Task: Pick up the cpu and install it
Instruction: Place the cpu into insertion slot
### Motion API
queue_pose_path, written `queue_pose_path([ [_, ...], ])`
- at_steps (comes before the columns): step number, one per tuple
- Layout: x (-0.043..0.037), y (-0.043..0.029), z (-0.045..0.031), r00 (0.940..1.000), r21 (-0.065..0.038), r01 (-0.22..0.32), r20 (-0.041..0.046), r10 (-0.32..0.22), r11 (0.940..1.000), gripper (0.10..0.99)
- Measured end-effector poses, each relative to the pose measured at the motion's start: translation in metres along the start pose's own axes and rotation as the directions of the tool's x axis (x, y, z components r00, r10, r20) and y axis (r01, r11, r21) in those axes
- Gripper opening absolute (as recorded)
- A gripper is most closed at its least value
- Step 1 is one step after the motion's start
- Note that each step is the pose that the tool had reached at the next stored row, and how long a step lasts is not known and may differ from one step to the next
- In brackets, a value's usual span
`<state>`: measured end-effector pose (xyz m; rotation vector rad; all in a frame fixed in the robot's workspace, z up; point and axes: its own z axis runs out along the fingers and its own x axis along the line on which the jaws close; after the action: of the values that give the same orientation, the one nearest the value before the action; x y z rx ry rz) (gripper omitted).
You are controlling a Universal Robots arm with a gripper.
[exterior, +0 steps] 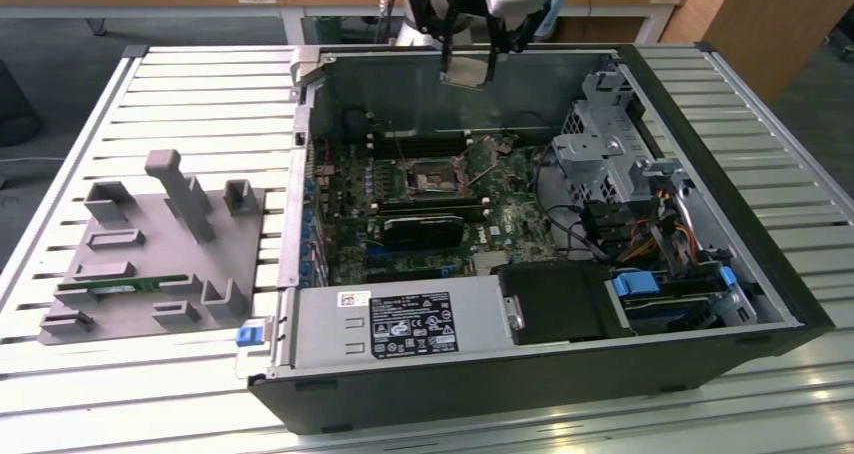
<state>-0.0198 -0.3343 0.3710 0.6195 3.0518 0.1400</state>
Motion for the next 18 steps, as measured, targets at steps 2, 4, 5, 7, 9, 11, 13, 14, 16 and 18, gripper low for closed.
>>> queue_pose_path([
  [2,0.0000,0.0000,0.0001,0.9998,0.000,-0.019,0.0017,0.019,0.9998,0.529],
  [4,0.0000,0.0000,0.0003,0.9993,0.000,-0.036,0.0034,0.036,0.9993,0.529],
  [5,0.0000,0.0000,0.0004,0.9989,0.000,-0.046,0.0043,0.046,0.9990,0.529],
  [7,0.0000,0.0000,0.0005,0.9980,0.000,-0.063,0.0059,0.063,0.9980,0.529],
  [9,0.0000,-0.0001,0.0007,0.9967,0.000,-0.081,0.0076,0.081,0.9967,0.529],
  [11,0.0000,0.0000,0.0009,0.9950,0.000,-0.099,0.0093,0.099,0.9951,0.529],
  [13,0.0000,-0.0001,0.0011,0.9932,0.000,-0.116,0.0109,0.116,0.9933,0.529],
  [14,0.0000,-0.0001,0.0011,0.9923,0.000,-0.124,0.0116,0.124,0.9923,0.529],
  [16,0.0001,-0.0001,0.0013,0.9902,0.000,-0.139,0.0130,0.139,0.9903,0.529],
  [18,0.0000,-0.0001,0.0014,0.9879,0.000,-0.154,0.0145,0.154,0.9880,0.529],
])
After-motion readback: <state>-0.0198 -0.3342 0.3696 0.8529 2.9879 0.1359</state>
